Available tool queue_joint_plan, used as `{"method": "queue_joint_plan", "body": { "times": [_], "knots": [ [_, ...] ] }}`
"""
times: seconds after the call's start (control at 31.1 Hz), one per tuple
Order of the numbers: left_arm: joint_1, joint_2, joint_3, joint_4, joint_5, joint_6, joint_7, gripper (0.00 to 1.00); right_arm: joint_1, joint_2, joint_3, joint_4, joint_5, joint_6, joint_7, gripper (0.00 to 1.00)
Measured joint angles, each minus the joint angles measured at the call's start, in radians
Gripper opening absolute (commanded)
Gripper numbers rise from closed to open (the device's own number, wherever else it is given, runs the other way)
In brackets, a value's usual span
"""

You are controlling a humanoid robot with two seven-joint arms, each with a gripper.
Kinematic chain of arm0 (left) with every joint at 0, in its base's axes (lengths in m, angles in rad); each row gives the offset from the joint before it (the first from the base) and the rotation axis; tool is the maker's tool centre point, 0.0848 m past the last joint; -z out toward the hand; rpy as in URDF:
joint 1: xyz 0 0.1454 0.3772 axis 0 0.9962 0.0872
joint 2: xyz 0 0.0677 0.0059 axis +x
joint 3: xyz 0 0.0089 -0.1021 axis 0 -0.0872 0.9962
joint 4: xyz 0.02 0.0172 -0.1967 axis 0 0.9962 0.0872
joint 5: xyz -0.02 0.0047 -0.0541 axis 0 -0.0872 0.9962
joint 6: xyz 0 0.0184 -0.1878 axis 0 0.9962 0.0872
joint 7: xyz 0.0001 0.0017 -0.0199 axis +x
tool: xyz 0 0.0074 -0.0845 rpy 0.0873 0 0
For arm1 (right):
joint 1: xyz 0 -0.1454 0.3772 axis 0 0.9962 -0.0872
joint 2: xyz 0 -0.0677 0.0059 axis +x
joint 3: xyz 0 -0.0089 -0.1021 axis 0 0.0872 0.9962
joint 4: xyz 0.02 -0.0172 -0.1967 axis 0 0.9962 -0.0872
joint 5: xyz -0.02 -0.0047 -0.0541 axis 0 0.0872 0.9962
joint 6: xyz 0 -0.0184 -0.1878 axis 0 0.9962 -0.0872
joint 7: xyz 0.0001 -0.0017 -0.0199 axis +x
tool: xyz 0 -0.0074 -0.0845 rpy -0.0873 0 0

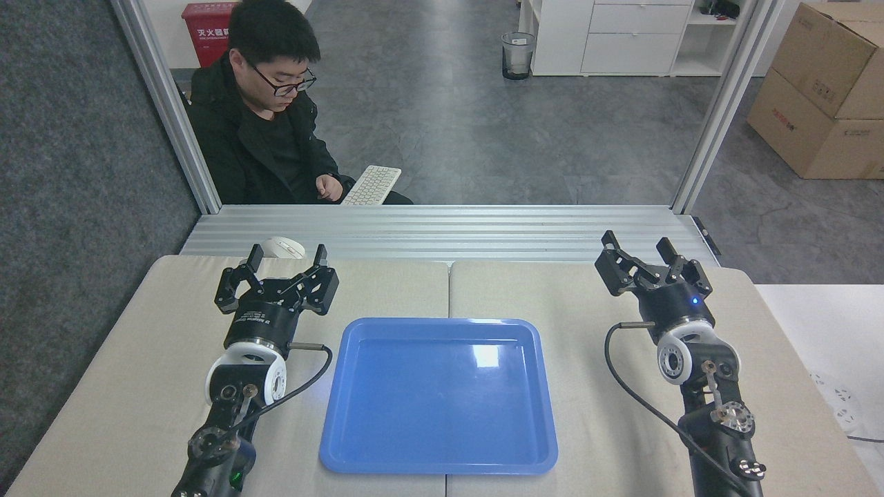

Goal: Pick up switch part and place in tray
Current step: 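Move the left gripper toward the white switch part and lower it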

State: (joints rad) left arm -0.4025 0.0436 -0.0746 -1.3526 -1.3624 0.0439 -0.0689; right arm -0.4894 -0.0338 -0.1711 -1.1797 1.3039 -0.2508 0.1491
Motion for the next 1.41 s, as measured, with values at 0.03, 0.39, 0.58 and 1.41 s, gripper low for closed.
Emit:
{"method": "queue_joint_plan", "body": {
  "times": [0.03,0.39,0.58,1.41],
  "knots": [
    [-0.002,0.001,0.0,0.001,0.0,0.0,0.0,0.99,0.0,0.0,0.0,0.0,0.0,0.0,0.0,1.0],
    [-0.01,0.008,0.0,0.01,-0.001,-0.002,0.001,0.99,0.0,0.0,0.0,0.0,0.0,0.0,0.0,1.0],
    [-0.011,0.011,0.0,0.013,0.0,-0.003,0.001,0.99,0.0,0.0,0.001,0.0,0.001,0.002,0.0,1.0],
    [0.012,0.046,0.006,0.032,0.01,-0.003,0.026,0.99,-0.004,-0.023,0.032,0.002,0.012,0.02,0.045,1.0]
  ]
}}
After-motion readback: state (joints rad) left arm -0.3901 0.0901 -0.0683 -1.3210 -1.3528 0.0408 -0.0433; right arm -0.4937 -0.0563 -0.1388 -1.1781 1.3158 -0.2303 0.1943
